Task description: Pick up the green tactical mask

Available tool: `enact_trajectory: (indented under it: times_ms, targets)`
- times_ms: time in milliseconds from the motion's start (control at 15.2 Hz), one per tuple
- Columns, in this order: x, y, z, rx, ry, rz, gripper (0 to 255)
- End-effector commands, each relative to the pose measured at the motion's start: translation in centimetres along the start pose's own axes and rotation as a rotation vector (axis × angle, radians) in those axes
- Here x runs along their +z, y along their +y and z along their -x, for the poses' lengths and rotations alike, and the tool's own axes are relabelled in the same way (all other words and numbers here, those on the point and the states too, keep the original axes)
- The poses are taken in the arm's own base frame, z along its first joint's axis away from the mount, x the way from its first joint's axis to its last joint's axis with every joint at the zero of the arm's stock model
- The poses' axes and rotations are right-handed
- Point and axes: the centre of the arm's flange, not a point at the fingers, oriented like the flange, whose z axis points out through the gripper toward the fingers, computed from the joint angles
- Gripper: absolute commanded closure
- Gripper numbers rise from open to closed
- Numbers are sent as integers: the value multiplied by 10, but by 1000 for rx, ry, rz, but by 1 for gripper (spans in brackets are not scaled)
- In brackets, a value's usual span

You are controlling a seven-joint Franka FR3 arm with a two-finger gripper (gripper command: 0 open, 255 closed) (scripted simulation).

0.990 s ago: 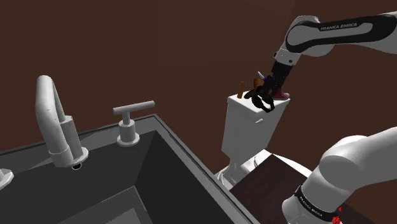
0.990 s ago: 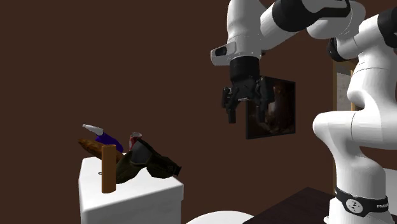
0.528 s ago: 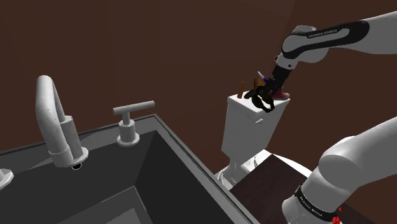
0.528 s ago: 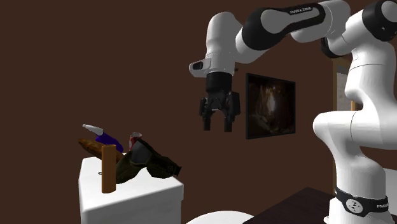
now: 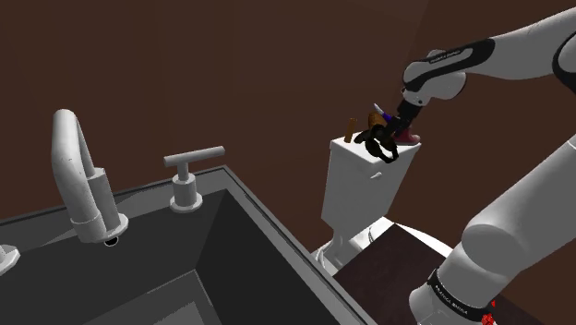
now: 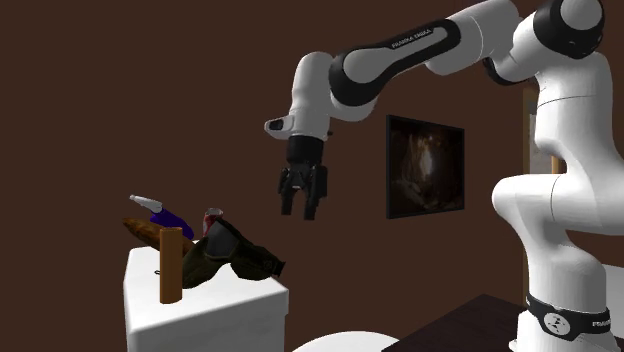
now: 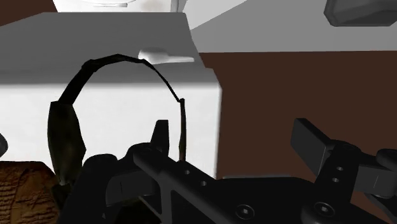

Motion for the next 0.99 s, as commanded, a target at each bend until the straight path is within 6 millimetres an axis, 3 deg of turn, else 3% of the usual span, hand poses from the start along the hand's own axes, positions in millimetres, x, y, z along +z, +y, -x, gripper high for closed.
enact_trajectory:
  times_ms: [0, 792, 924]
  targets:
    - [5, 22, -9, -2, 15, 8, 0]
    - [41, 161, -48, -3, 103, 50, 0]
    - [46, 161, -47, -3, 103, 50, 0]
